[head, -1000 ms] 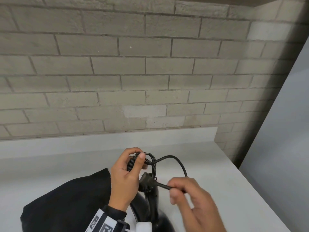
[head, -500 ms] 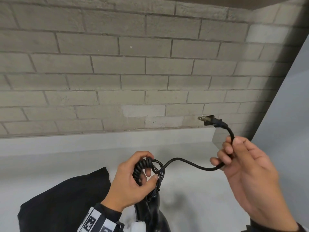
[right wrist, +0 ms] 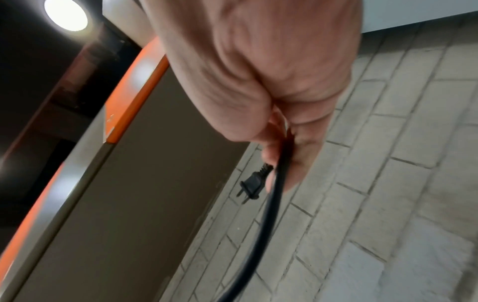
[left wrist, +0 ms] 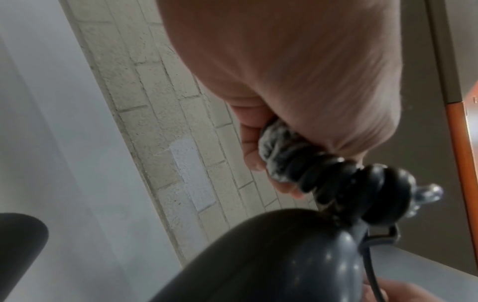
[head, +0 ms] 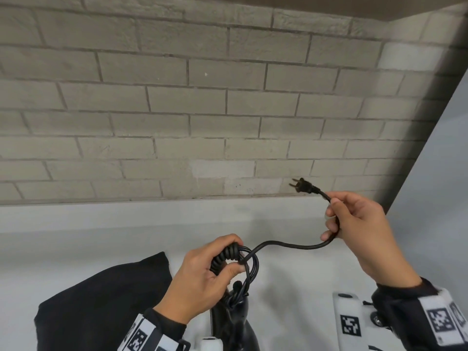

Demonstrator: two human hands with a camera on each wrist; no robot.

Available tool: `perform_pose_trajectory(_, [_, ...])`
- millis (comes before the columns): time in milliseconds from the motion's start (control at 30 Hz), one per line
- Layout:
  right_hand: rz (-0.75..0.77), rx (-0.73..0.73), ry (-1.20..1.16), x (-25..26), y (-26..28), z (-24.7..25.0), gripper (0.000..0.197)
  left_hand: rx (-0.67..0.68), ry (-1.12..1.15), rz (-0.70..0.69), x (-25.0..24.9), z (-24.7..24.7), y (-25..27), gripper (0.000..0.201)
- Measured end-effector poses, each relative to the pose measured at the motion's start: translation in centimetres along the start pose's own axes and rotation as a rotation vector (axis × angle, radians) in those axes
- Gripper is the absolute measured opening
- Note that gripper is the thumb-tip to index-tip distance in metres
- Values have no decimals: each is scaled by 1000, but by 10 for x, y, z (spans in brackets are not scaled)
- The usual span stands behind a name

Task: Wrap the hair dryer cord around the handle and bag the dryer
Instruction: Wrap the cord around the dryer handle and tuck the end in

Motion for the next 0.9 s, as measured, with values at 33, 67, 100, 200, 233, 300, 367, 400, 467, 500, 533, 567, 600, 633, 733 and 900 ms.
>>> perform_pose_trajectory(33, [-22,-6,-48,-2,-3,2,19,8,4,5,0,2,0,24])
perform_pose_trajectory(67, [-37,-15,-92,-2,-4,4,19,18,10,8,0,4,1,23])
perform_pose_trajectory(100, [-43,-25,-131,-1,-5,5,18,26,16,9,-1,5,1,22])
perform_pose_trajectory(200, [12,-62,-181,11,-8,8,19,37,29,11,-1,5,1,21])
perform_pose_trajectory(233, [60,-66,-173,16,-7,8,21,33,37,13,0,5,2,22])
perform_pose_trajectory(300, [192,-38,-118,27,-4,7,23,18,62,24,0,4,3,23])
perform_pose_trajectory(367, [338,27,-42,34,1,5,25,12,87,43,0,3,4,23])
perform_pose_trajectory(400, [402,59,-5,36,4,4,26,15,90,48,-1,3,4,23])
perform_pose_trajectory(467, [482,104,85,38,6,2,28,26,82,50,-2,3,4,23])
perform_pose_trajectory(500, [505,120,156,36,4,2,28,32,74,50,-2,3,4,24])
perform_pose_trajectory(533, [528,141,258,34,2,1,29,35,62,50,-2,2,5,24])
perform_pose_trajectory(567, [552,175,391,31,1,-1,29,35,45,49,-3,2,5,24])
perform_pose_trajectory(600, [577,223,526,28,0,-5,30,30,25,45,-4,1,5,25])
perform_pose_trajectory(633, [595,285,630,22,1,-9,29,25,10,39,-6,0,5,25])
perform_pose_trajectory(733, [522,512,737,3,8,-26,28,16,-13,22,-9,-1,4,25])
perform_pose_trajectory(900, [258,530,477,-20,16,-43,30,-18,36,36,-12,-1,6,27])
Point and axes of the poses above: each hand's wrist, its own y-axis away from the middle knuckle, its own z-axis out of the back of the hand, x = y × z, the point moved 2 cm from there along -y, towards the middle knuckle, and after that the axes turned 7 degrees about -y, right-handed, at the moved point
